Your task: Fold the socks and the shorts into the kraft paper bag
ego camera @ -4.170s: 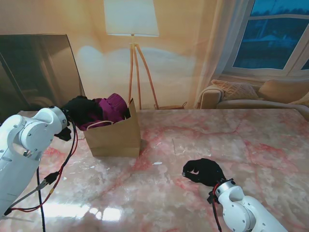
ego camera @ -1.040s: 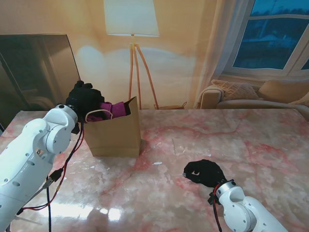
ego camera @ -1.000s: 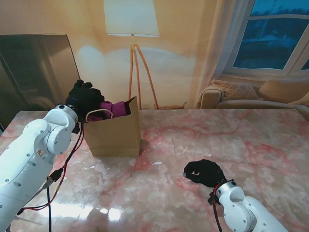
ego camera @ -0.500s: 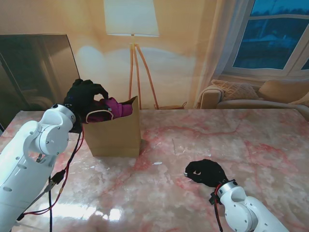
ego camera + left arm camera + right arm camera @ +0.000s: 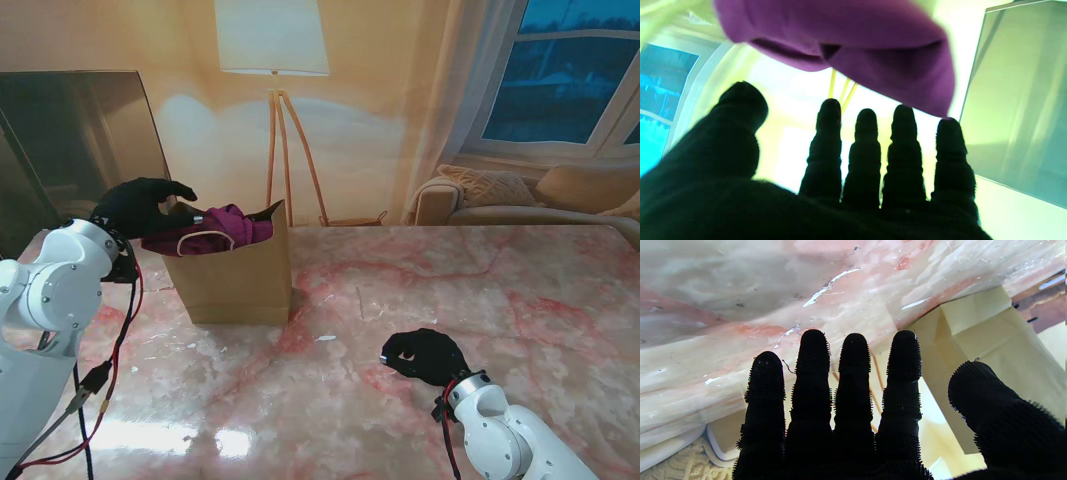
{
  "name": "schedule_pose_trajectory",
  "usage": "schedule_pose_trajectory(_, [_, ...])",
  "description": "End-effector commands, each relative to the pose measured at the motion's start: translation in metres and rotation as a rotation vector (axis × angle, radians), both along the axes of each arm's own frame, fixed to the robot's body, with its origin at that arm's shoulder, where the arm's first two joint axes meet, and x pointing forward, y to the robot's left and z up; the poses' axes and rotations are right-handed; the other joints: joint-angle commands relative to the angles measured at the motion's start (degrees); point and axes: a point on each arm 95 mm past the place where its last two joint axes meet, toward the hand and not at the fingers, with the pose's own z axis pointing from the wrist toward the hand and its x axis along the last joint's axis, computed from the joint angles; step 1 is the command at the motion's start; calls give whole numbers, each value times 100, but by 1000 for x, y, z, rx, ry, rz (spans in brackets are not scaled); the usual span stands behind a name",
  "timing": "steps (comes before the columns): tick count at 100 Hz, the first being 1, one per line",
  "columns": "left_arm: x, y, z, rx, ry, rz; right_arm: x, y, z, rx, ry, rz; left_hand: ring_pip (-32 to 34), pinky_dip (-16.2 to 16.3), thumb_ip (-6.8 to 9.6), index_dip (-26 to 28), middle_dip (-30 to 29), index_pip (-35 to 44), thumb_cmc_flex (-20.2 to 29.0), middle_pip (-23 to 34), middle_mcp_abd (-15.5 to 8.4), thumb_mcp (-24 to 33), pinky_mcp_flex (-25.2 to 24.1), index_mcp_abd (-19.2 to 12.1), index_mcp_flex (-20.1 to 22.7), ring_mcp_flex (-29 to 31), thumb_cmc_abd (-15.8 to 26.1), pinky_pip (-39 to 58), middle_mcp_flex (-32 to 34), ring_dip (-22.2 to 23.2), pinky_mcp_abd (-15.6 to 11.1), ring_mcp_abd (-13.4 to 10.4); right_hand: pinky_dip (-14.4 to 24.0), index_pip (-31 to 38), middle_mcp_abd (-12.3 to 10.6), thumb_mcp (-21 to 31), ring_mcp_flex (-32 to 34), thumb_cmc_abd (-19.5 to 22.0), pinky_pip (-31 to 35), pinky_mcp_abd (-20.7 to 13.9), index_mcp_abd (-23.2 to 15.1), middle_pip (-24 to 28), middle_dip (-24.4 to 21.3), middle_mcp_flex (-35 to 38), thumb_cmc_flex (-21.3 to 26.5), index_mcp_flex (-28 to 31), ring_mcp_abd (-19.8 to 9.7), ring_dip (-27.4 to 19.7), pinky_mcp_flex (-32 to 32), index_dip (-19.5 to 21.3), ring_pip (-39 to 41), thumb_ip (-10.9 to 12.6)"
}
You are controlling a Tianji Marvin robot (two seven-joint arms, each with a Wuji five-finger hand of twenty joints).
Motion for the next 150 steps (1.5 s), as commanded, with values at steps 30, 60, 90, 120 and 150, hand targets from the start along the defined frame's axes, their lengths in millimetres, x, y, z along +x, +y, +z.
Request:
schedule_pose_trajectory(30, [-32, 33, 0, 91, 37, 20, -2, 7, -2, 11, 7, 15, -21, -79, -70, -186, 138, -354, -159, -13, -23, 487, -38, 18, -62, 20, -1310, 230, 35, 191, 178, -12, 57, 45, 29, -156, 19, 78, 213, 70, -92, 99, 41, 163, -194, 126, 75, 147, -29, 61, 181, 285])
schedule_pose_trajectory(60, [-33, 34, -2, 244, 69, 37, 0, 11, -3, 15, 8, 25, 243, -58, -142, -567, 627, -690, -53, 417, -152, 910, 181, 389, -160, 391, -1461, 378, 464, 424, 170, -50, 56, 42, 37, -160, 52, 82, 224, 69, -92, 117, 49, 207, -195, 142, 80, 157, -22, 76, 203, 290])
schedule_pose_trajectory(90, [-5, 4, -15, 166, -104, 1, -2, 10, -3, 14, 16, 22, 1531, -157, -381, 314, 4149, 3316, 1652, 998, -741, 1060, 675, -1445, 1242, 1349, -1240, 1552, 2635, 1219, 150, -230, 52, 41, 40, -162, 58, 86, 226, 84, -83, 112, 50, 214, -196, 152, 88, 159, -27, 82, 205, 294])
schedule_pose_trajectory(120, [15, -25, -24, 199, -69, -96, -3, 6, -4, 16, 21, 16, 987, -351, -398, -317, 3314, 2993, 1593, 337, -873, 1130, 174, -1429, 1429, 883, -1163, 1047, 2821, 817, -38, -338, 50, 35, 37, -164, 58, 89, 231, 71, -77, 114, 52, 218, -196, 154, 93, 160, -23, 94, 205, 303])
schedule_pose_trajectory(150, [22, -29, -33, 267, -17, -142, -4, 3, -4, 15, 23, 12, 582, -422, -372, -584, 2065, 2485, 1492, 295, -953, 1077, -150, -1394, 1316, 567, -930, 573, 2526, 475, -157, -422, 47, 33, 40, -163, 57, 100, 231, 73, -76, 114, 53, 216, -198, 158, 90, 161, -26, 100, 205, 303])
